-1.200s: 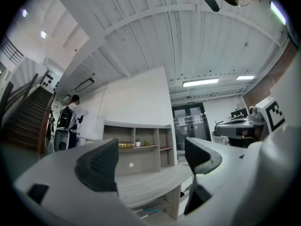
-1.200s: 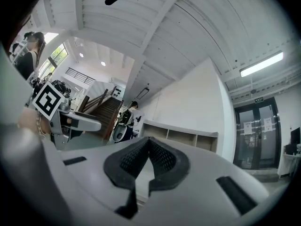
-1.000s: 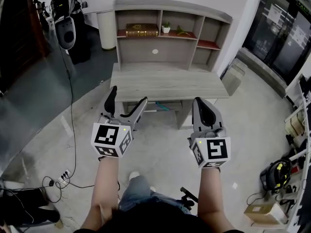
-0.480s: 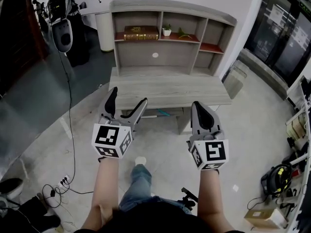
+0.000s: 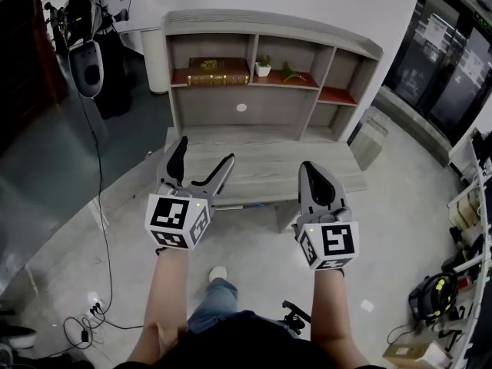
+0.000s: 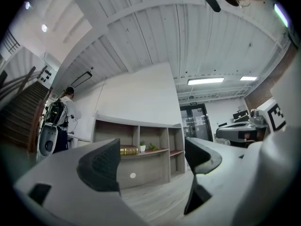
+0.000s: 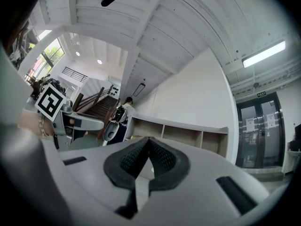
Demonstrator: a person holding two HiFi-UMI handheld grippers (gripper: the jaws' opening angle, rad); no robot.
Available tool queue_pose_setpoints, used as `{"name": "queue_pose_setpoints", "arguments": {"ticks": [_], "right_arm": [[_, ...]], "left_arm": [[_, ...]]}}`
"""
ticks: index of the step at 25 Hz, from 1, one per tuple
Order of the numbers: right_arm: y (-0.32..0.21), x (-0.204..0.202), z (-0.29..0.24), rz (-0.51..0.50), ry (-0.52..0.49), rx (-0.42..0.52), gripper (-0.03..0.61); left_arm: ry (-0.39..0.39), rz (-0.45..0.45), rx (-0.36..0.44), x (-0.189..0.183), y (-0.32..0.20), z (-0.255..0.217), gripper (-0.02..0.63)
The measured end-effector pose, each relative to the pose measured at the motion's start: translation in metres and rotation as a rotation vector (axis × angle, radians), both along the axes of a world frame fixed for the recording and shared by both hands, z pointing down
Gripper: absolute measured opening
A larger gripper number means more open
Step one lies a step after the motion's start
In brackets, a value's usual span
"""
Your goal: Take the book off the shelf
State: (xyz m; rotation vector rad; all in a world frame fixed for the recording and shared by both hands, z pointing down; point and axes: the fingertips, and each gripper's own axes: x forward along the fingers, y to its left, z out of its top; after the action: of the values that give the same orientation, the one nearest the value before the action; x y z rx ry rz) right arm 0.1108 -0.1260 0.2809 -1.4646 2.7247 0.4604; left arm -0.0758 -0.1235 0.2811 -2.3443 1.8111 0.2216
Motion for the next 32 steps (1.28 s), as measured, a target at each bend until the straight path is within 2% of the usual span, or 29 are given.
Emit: {"name": "queue_pose_setpoints", "arguments": {"ticks": [12, 14, 18, 22, 27, 32], "right_arm": [[-0.149, -0.044, 0.002, 0.054, 0.002, -0.029, 0.015], [-0.171, -0.056, 0.005, 0.059, 0.006, -0.038, 0.015], [-0.206, -0.077, 0.007, 0.060, 0.011, -0.041, 0.015], [-0.230, -0.091, 0.008, 0.072, 0.023, -0.047, 0.015], [-0.248, -0.094, 0.013, 0.090, 0.041, -0.063, 0.015], [-0.258, -0.092, 0.021, 0.097, 0.050, -0.081, 0.015]], "left_arm": [[0.041, 0.045, -0.041, -0.047, -0.164, 0.002, 0.431], [0.072, 0.052, -0.069, -0.059, -0.189, 0.007, 0.431], [0.181, 0.081, -0.135, -0.080, -0.231, 0.018, 0.430], [0.198, 0.101, -0.195, -0.089, -0.260, 0.029, 0.430], [0.250, 0.122, -0.206, -0.092, -0.282, 0.031, 0.430], [0.269, 0.141, -0.222, -0.084, -0.295, 0.038, 0.430]]}}
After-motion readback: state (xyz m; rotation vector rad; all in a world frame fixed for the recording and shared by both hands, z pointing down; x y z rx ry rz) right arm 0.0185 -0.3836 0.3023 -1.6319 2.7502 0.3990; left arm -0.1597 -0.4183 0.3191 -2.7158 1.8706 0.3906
